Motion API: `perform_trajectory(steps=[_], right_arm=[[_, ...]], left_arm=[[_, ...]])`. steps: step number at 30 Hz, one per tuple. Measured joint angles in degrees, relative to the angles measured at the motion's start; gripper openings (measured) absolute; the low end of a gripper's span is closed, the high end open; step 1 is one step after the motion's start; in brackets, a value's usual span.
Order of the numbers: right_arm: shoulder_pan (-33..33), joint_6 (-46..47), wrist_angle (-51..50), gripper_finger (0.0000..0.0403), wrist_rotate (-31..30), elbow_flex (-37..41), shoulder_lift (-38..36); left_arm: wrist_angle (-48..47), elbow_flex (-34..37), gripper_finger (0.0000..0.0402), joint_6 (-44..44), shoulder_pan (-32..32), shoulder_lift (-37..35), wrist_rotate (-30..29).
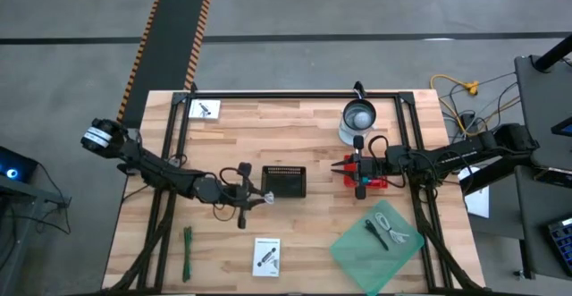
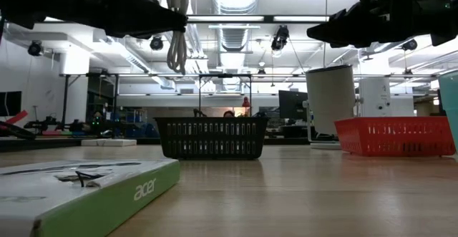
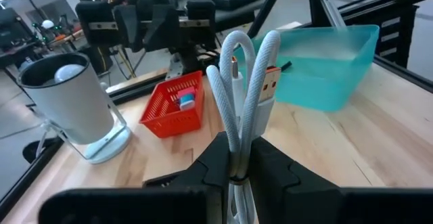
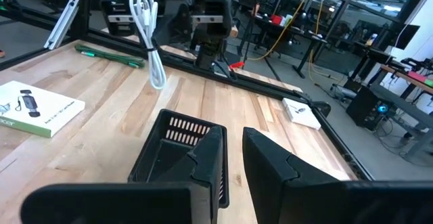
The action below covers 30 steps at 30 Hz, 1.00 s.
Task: Pick and place items into bin
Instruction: Put the white charger cable into the blue bin
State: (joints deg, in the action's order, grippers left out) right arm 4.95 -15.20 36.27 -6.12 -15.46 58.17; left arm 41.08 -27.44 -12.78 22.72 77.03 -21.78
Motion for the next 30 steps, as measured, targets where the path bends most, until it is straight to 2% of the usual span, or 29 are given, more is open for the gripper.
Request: perform_trajectory(steps=[22,30], right_arm=[[0.0,0.0,0.01,0.0047,0.01,0.0,0.0],[0.0,0.0,0.05,0.0047,0.01,0.0,0.0]], left_arm=[[0.83,-0.07,0.002,-0.02,-0.17,-0.02,0.02],[4.41,-0.11,0.002,-0.12,-0.81,-0.02,0.36]])
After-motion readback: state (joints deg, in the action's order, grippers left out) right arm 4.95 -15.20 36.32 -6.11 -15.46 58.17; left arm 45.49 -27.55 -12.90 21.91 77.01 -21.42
